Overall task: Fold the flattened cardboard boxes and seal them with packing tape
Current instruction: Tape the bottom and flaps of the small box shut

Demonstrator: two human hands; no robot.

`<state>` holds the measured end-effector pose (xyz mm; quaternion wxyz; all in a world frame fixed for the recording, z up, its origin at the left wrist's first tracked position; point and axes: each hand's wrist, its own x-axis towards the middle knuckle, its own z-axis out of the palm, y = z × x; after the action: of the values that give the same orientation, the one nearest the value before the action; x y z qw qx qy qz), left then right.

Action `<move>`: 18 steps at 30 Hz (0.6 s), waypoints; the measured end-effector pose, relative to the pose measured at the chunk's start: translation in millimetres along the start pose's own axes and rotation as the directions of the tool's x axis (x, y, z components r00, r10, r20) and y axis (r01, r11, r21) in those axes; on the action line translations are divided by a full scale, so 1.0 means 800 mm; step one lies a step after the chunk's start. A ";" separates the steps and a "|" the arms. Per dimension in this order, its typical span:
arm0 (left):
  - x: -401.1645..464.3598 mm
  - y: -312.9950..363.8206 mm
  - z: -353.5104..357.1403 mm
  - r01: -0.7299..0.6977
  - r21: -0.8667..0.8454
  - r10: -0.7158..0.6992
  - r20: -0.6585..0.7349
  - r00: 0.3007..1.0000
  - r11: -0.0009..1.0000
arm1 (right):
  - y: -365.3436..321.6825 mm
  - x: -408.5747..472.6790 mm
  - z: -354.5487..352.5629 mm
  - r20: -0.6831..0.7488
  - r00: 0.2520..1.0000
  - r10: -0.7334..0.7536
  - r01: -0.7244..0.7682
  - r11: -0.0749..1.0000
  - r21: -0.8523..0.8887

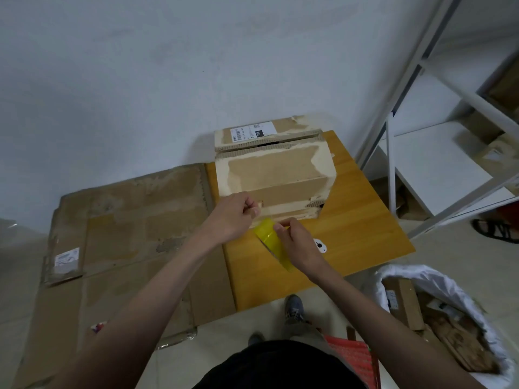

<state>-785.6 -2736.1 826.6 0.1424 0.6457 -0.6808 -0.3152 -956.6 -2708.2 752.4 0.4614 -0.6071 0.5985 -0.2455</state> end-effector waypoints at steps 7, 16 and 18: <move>0.013 0.005 0.012 0.024 -0.033 -0.024 0.015 1.000 0.999 | 0.025 0.000 -0.006 0.207 0.966 0.157 -0.208 0.946 0.250; 0.041 0.011 -0.005 0.034 -0.134 -0.045 -0.079 0.996 0.990 | 0.028 0.007 -0.041 0.305 0.952 -0.007 0.002 1.000 0.014; 0.047 0.014 -0.012 0.035 -0.150 -0.050 -0.097 0.994 0.988 | 0.018 0.014 -0.053 0.278 0.960 -0.033 0.048 0.998 -0.047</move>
<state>-793.6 -2775.1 833.1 0.2174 0.6629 -0.6333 -0.3349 -998.1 -2728.5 756.7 0.5191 -0.6597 0.5220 -0.1513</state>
